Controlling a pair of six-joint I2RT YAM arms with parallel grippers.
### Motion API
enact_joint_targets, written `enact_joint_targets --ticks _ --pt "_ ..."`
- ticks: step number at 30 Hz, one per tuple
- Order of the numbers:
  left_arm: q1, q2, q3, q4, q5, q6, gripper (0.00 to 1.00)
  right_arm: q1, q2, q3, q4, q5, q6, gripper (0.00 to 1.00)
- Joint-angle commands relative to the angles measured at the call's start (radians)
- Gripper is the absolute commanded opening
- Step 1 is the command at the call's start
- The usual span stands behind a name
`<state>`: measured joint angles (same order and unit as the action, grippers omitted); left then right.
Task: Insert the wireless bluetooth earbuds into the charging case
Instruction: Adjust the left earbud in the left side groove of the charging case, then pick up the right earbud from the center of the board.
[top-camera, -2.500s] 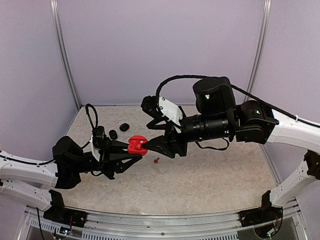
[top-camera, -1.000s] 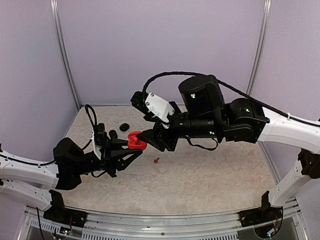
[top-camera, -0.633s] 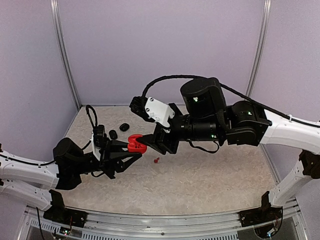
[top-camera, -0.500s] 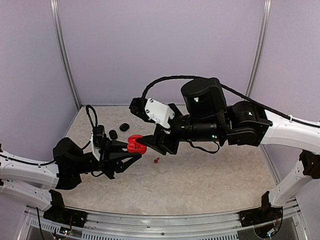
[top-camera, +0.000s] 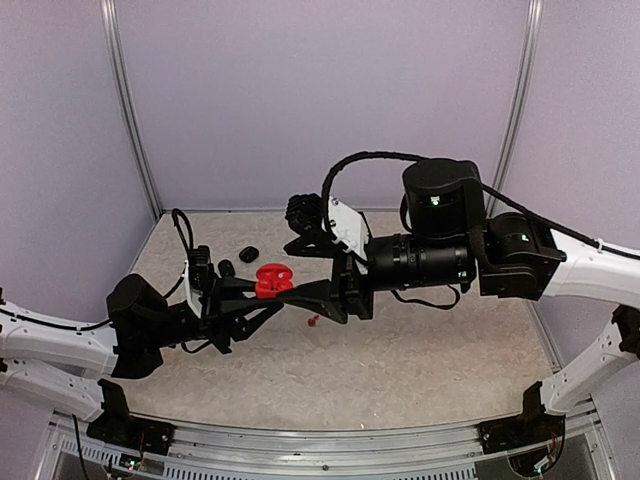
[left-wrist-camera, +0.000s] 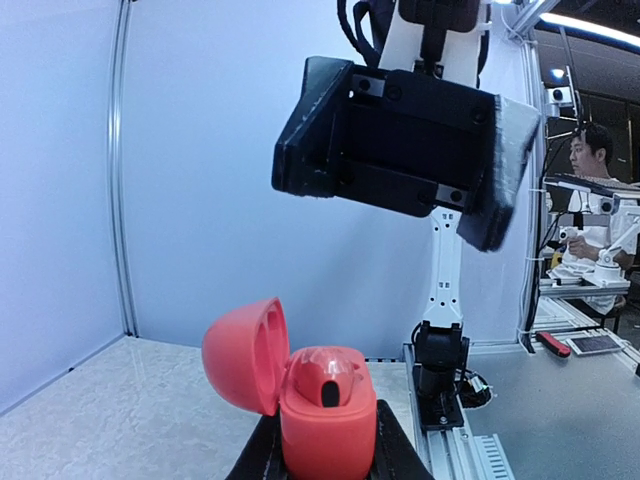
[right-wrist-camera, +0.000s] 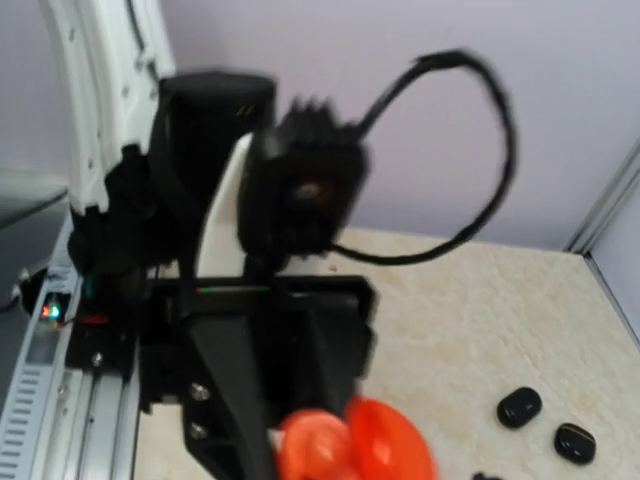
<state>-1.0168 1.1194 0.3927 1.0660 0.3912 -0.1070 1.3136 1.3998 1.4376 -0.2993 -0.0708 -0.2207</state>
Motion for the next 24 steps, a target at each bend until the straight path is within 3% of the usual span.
enact_joint_targets --ticks 1,6,11,18,24 --pt "0.026 -0.028 -0.033 0.024 -0.061 -0.025 0.0 -0.109 -0.079 -0.061 0.082 -0.106 0.095 0.65" --pt "0.084 -0.09 -0.075 -0.005 -0.116 -0.071 0.0 -0.311 -0.143 -0.155 0.079 -0.229 0.14 0.65" --pt "0.142 -0.148 -0.098 -0.061 -0.184 -0.132 0.0 -0.439 -0.071 -0.144 -0.037 -0.252 0.082 0.65" --pt "0.198 -0.192 -0.104 -0.156 -0.258 -0.201 0.0 -0.473 0.207 -0.065 -0.135 -0.285 0.067 0.62" --pt "0.217 -0.225 -0.126 -0.16 -0.28 -0.216 0.0 -0.452 0.368 -0.025 -0.109 -0.269 0.152 0.52"
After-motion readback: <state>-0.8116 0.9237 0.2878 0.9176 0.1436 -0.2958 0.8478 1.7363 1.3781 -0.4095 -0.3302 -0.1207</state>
